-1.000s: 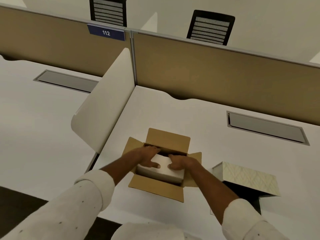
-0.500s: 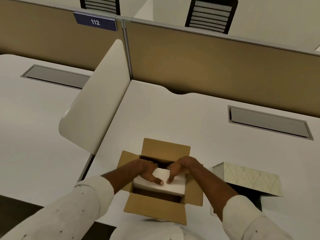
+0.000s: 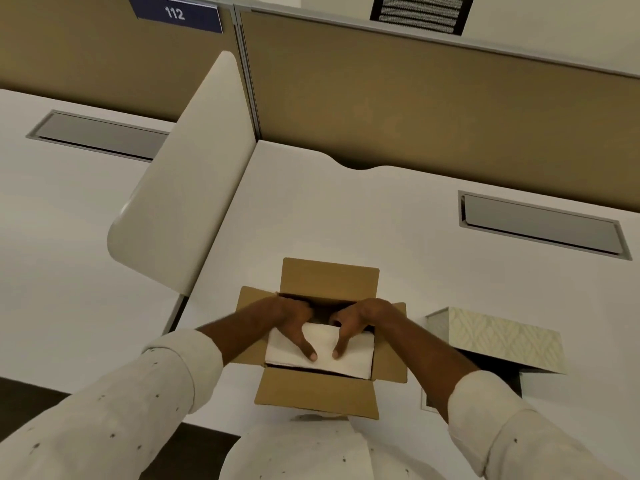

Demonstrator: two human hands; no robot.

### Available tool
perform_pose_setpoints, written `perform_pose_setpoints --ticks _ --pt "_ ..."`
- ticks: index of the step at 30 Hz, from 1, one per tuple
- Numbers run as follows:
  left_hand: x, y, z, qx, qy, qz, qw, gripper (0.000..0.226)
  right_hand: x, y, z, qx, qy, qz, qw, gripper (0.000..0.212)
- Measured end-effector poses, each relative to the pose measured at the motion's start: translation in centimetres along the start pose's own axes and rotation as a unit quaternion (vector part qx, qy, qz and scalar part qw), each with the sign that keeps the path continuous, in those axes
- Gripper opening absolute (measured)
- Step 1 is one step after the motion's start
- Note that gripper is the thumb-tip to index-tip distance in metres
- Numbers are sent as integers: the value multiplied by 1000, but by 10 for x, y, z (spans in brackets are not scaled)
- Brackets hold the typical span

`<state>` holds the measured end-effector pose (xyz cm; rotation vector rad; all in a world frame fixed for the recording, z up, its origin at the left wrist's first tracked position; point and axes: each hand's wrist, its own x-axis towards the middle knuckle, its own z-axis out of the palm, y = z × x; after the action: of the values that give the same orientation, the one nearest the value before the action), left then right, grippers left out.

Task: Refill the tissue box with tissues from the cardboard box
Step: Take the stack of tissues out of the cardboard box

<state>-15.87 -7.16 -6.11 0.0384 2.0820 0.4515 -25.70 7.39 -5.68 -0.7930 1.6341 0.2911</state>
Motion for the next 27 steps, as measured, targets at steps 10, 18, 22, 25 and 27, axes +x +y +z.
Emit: perform_pose_setpoints --ticks 10,18,22,25,27 --pt "-10 -10 -9 -3 57 47 997 100 -9 5 -3 23 117 -69 990 71" --pt "-30 -33 -17 -22 171 149 974 102 -22 13 1 5 252 -136 958 92" --pt "-37 -53 -14 23 203 114 972 95 -27 23 9 -14 345 -159 925 85" --pt "-38 -58 -8 39 223 86 970 98 -27 24 16 -23 387 -178 904 83" --pt "-39 -61 -4 42 239 82 967 100 -27 26 23 -22 410 -186 892 82"
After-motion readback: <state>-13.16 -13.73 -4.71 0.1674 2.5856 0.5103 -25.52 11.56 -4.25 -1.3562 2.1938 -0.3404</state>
